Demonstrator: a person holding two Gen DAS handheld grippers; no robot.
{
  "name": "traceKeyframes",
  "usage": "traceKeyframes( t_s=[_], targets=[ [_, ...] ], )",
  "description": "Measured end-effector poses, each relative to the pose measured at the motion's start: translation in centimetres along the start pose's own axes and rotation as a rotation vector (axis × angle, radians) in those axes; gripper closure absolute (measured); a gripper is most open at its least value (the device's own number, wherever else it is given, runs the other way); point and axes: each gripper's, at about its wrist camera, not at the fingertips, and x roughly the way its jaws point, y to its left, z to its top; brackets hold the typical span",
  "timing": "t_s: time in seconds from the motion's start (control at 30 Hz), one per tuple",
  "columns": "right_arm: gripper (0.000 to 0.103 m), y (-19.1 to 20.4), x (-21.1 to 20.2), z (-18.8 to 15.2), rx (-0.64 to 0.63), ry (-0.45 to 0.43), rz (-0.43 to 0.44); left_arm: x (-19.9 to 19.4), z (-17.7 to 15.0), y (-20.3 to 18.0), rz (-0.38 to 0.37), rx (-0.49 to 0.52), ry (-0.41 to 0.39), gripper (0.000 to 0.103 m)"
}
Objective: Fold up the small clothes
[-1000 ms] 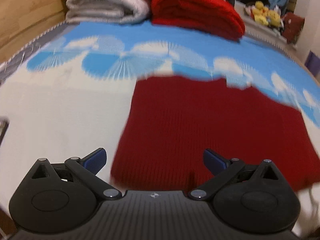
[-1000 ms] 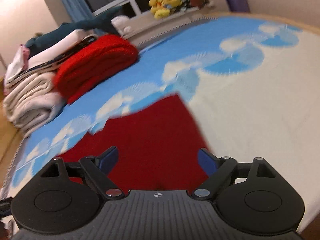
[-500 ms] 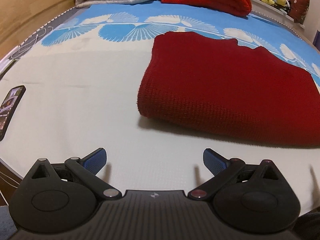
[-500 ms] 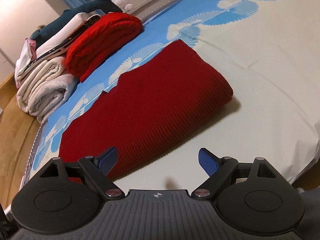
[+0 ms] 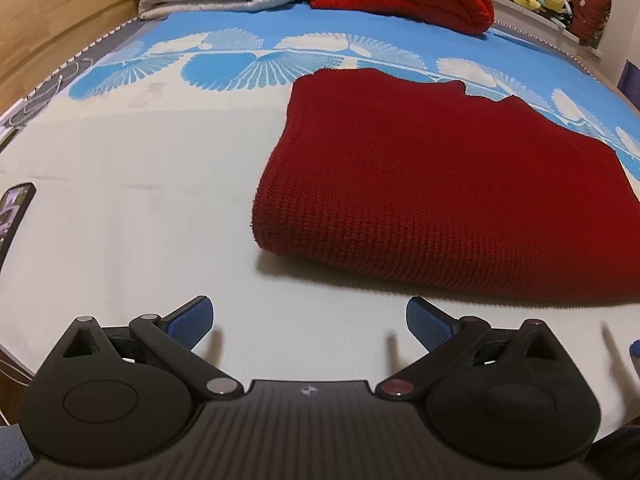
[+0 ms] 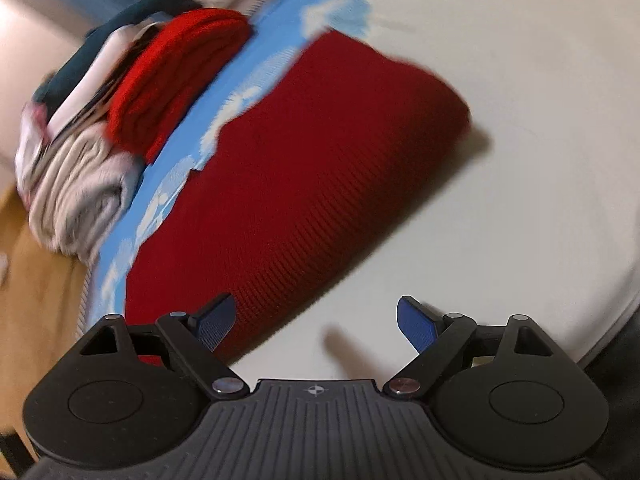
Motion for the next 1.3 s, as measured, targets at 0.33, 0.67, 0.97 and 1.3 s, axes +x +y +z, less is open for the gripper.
traceKeyframes(
  t_s=[0.33,0.67,0.97,1.3],
  targets=[
    [0.015,-3.4,2.1,3.3,0.356,-0.217,0.056,1.1,2.1,2.5,0.068,-0.144,-0.011,0.0],
    [0.086,-2.3,3.0,4.3,0.29,-0.317,0.024,0.9,4.6,8.9,0.116,-0.342,-0.002,0.0],
    [0.087,1.4,3.8,4.0,0.146,-0.319,-0.225,4.2,8.1,11.4,0.093,-0.278,0.155,0.0],
    [0.088,23.1,4.2,-7.6,-0.896,-0.55,-0.221,5.4,7.3,11.2,0.052,-0.311,0.23,0.002]
  ],
)
